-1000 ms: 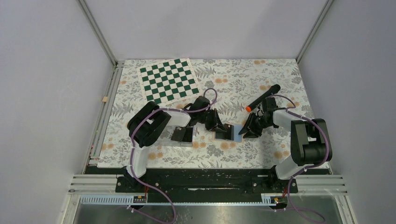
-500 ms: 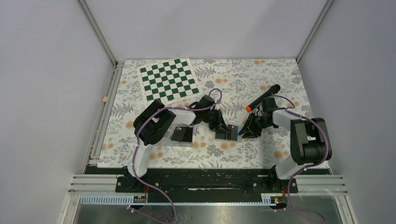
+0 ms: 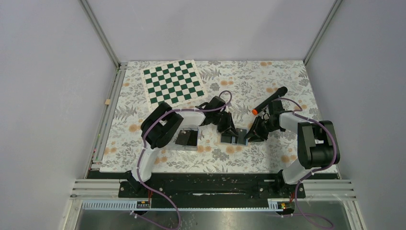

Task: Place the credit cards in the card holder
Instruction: Insert the credit card into the card holder, then close the card holder at the center of the board.

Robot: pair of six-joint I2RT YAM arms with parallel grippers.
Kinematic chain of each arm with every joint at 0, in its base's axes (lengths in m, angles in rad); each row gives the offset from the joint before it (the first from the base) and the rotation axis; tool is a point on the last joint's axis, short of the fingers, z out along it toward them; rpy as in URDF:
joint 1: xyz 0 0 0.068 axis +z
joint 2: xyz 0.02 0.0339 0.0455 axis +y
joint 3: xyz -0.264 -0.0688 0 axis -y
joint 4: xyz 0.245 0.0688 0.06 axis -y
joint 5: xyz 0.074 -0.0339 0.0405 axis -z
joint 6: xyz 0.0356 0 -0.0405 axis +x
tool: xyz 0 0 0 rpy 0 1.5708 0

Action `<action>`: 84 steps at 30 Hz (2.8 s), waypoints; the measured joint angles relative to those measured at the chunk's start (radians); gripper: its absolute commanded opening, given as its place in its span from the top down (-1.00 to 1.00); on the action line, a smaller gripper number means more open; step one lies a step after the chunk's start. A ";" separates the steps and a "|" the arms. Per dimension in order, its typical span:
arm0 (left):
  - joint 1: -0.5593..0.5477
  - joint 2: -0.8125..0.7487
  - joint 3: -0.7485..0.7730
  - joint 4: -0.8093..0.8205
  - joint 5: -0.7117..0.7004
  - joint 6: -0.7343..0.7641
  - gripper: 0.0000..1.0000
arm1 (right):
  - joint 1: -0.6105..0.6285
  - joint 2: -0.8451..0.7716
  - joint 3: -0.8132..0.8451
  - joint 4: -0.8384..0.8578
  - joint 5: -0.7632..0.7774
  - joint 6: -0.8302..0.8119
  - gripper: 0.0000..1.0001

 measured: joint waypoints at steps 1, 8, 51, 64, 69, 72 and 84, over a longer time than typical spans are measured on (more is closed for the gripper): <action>-0.003 0.003 0.012 -0.019 -0.002 0.004 0.62 | 0.000 0.000 0.000 0.000 0.000 0.000 0.27; -0.021 0.007 0.068 -0.101 -0.002 0.036 0.06 | 0.000 0.001 0.000 0.000 0.000 0.000 0.28; 0.108 -0.164 -0.060 -0.356 -0.153 0.222 0.23 | 0.000 0.010 0.013 -0.009 0.001 -0.001 0.32; 0.111 -0.138 -0.034 -0.317 -0.117 0.219 0.30 | 0.000 0.020 0.022 -0.017 0.001 -0.001 0.34; 0.113 -0.143 -0.048 -0.286 -0.090 0.207 0.32 | 0.000 0.020 0.022 -0.023 0.001 -0.001 0.34; 0.113 -0.161 -0.058 -0.280 -0.079 0.200 0.32 | 0.000 0.020 0.023 -0.025 0.002 -0.001 0.34; 0.088 -0.227 -0.045 -0.219 -0.002 0.158 0.33 | 0.000 0.021 0.024 -0.026 0.001 -0.001 0.34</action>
